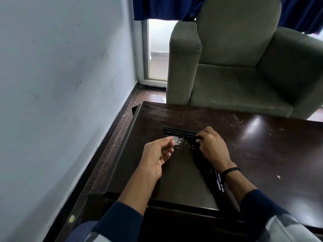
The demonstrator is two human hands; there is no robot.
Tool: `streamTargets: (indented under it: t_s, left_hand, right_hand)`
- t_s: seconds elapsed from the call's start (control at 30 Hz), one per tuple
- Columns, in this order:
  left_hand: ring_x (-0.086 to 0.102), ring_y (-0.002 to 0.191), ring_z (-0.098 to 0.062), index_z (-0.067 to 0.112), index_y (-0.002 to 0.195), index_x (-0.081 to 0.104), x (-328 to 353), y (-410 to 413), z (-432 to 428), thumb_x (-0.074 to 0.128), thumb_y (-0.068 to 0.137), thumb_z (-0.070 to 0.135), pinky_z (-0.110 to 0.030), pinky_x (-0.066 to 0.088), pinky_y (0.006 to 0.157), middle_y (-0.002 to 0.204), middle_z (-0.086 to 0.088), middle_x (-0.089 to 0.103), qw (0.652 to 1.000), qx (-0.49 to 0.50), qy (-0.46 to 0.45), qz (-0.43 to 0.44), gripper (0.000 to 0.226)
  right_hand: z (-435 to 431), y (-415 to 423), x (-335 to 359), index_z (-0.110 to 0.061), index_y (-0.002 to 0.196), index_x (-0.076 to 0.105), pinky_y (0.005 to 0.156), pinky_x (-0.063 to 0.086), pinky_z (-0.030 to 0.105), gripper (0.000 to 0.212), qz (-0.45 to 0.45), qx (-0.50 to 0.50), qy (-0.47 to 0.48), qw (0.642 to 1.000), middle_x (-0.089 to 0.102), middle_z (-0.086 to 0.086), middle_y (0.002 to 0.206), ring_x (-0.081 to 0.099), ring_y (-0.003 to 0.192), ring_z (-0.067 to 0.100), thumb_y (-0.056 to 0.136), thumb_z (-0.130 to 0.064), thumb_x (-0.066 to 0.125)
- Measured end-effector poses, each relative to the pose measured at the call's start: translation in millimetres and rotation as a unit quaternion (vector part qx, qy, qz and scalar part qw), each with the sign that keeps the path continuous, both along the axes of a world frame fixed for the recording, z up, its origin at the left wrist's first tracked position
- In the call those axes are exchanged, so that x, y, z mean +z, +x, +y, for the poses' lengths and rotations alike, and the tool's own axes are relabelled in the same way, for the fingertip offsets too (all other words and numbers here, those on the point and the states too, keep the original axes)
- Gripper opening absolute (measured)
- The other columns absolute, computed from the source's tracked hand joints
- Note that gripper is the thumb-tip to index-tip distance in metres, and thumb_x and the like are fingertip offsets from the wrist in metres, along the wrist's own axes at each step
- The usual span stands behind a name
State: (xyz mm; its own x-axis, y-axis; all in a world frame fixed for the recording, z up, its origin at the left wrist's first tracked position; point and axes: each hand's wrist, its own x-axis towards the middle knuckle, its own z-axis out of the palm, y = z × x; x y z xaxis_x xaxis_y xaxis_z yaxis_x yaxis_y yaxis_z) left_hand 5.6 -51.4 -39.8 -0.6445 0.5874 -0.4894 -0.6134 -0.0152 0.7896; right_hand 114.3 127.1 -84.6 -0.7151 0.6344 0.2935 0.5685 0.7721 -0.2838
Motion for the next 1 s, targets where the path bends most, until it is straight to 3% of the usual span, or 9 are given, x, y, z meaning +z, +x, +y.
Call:
streamTargets:
  t_s: [0.27, 0.37, 0.47, 0.7, 0.9, 1.0]
  left_hand:
    - [0.066, 0.075, -0.011, 0.008, 0.099, 0.079, -1, -5, -1, 0.066, 0.094, 0.013, -0.020, 0.051, 0.065, 0.081, -0.001, 0.076, 1.000, 0.009, 0.010, 0.002, 0.015]
    - [0.066, 0.075, -0.011, 0.009, 0.099, 0.079, 2, -7, -2, 0.067, 0.094, 0.013, -0.022, 0.052, 0.070, 0.079, -0.001, 0.075, 1.000, 0.027, 0.016, 0.003, 0.014]
    - [0.065, 0.074, -0.012, 0.008, 0.100, 0.078, 7, -8, -4, 0.068, 0.093, 0.013, -0.024, 0.051, 0.073, 0.078, -0.001, 0.075, 0.999, 0.039, 0.029, 0.007, 0.014]
    - [0.067, 0.077, -0.012, 0.009, 0.100, 0.079, 12, -17, -11, 0.069, 0.092, 0.014, -0.022, 0.052, 0.071, 0.082, -0.001, 0.076, 0.997, 0.063, 0.038, 0.014, 0.014]
    - [0.068, 0.079, -0.013, 0.010, 0.100, 0.078, 16, -29, -18, 0.070, 0.091, 0.015, -0.023, 0.053, 0.074, 0.085, -0.001, 0.076, 0.995, 0.081, 0.061, 0.002, 0.013]
    - [0.068, 0.080, -0.014, 0.010, 0.101, 0.078, 17, -37, -22, 0.071, 0.091, 0.016, -0.023, 0.053, 0.073, 0.088, -0.003, 0.076, 0.993, 0.100, 0.062, 0.004, 0.014]
  right_hand:
    - [-9, 23, 23, -0.018, 0.107, 0.072, 0.073, 0.047, 0.033, 0.014, 0.025, -0.103, -0.093, 0.990, 0.061, 0.002, 0.110, 0.064, 0.097, 0.029, 0.093, -0.019, 0.069]
    - [-20, 52, 41, -0.026, 0.104, 0.073, 0.076, 0.052, 0.032, 0.014, -0.023, -0.160, -0.174, 0.971, 0.070, 0.002, 0.106, 0.069, 0.093, 0.027, 0.090, -0.029, 0.074]
    - [-45, 74, 44, -0.028, 0.103, 0.072, 0.073, 0.042, 0.029, 0.023, -0.068, -0.183, -0.206, 0.959, 0.069, 0.000, 0.099, 0.068, 0.100, 0.028, 0.083, -0.037, 0.080]
    - [-72, 78, 22, -0.018, 0.109, 0.073, 0.072, 0.038, 0.030, 0.019, -0.055, -0.174, -0.159, 0.970, 0.064, 0.005, 0.117, 0.065, 0.102, 0.032, 0.090, -0.016, 0.068]
    - [-105, 48, 17, -0.017, 0.110, 0.074, 0.070, 0.036, 0.026, 0.018, -0.051, -0.104, -0.136, 0.984, 0.060, 0.002, 0.116, 0.066, 0.100, 0.026, 0.097, -0.018, 0.062]
    - [-129, 13, 13, -0.013, 0.112, 0.073, 0.074, 0.044, 0.025, 0.019, -0.028, -0.046, -0.142, 0.988, 0.059, 0.003, 0.116, 0.066, 0.099, 0.026, 0.098, -0.018, 0.061]
